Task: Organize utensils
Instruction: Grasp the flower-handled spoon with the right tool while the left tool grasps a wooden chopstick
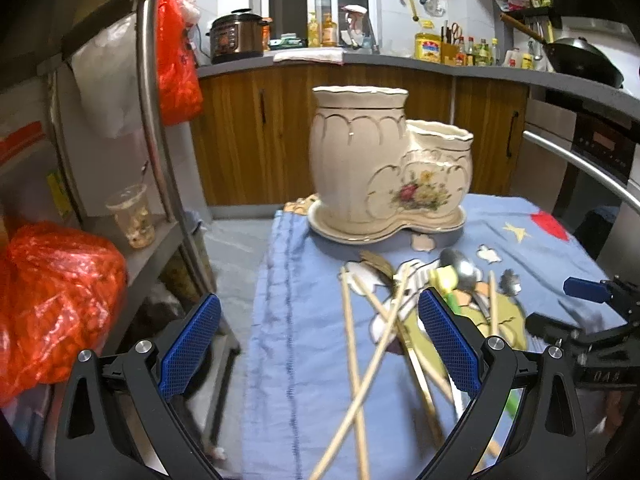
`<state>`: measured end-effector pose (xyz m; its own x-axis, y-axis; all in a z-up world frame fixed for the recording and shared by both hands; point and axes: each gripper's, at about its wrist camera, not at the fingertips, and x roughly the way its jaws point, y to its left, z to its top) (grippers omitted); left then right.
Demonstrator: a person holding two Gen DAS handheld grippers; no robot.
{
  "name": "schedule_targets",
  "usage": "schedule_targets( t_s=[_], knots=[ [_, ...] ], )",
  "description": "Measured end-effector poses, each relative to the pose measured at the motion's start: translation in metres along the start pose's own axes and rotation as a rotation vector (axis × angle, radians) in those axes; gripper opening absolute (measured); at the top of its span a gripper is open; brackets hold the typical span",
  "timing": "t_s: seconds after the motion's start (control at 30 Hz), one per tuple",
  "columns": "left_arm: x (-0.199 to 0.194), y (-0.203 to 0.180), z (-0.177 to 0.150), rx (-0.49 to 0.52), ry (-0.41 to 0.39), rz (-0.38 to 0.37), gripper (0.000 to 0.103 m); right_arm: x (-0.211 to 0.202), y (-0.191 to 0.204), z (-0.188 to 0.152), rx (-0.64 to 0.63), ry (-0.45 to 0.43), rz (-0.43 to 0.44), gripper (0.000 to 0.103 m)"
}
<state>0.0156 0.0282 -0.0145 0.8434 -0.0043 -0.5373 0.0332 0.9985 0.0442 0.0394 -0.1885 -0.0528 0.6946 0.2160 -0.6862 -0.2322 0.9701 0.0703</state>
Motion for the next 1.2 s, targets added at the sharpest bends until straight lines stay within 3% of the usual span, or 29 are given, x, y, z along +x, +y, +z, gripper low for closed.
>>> schedule_targets(
  t_s=[0.17,0.3,0.57,0.67,0.77,1.0,1.07,1.2],
  knots=[
    [0.004,0.009,-0.002,-0.011,0.022,0.012,0.098,0.005,0.007,0.0,-0.02,0.029,0.015,0.05],
    [0.005,0.016,-0.002,-0.022,0.022,0.019,0.098,0.013,0.011,0.002,-0.034,0.056,-0.01,0.023],
    [0.008,0.013,-0.003,-0.004,0.042,0.006,0.098,0.015,0.021,0.003,-0.082,0.041,-0.045,0.021],
    [0.01,0.012,-0.004,0.008,0.054,-0.007,0.098,0.017,0.016,0.005,-0.062,0.044,0.001,0.009],
    [0.015,0.013,-0.005,0.006,0.077,-0.028,0.098,0.017,0.015,0.004,-0.065,0.036,0.008,0.008],
    [0.024,0.006,-0.003,0.037,0.136,-0.135,0.093,0.01,-0.003,0.005,0.005,0.012,0.051,0.003],
    [0.026,-0.001,-0.003,0.07,0.164,-0.186,0.073,0.007,-0.006,0.005,0.016,0.005,0.06,0.003],
    [0.03,-0.015,-0.008,0.149,0.21,-0.218,0.045,0.002,-0.014,0.007,0.041,-0.008,0.092,0.003]
  ],
)
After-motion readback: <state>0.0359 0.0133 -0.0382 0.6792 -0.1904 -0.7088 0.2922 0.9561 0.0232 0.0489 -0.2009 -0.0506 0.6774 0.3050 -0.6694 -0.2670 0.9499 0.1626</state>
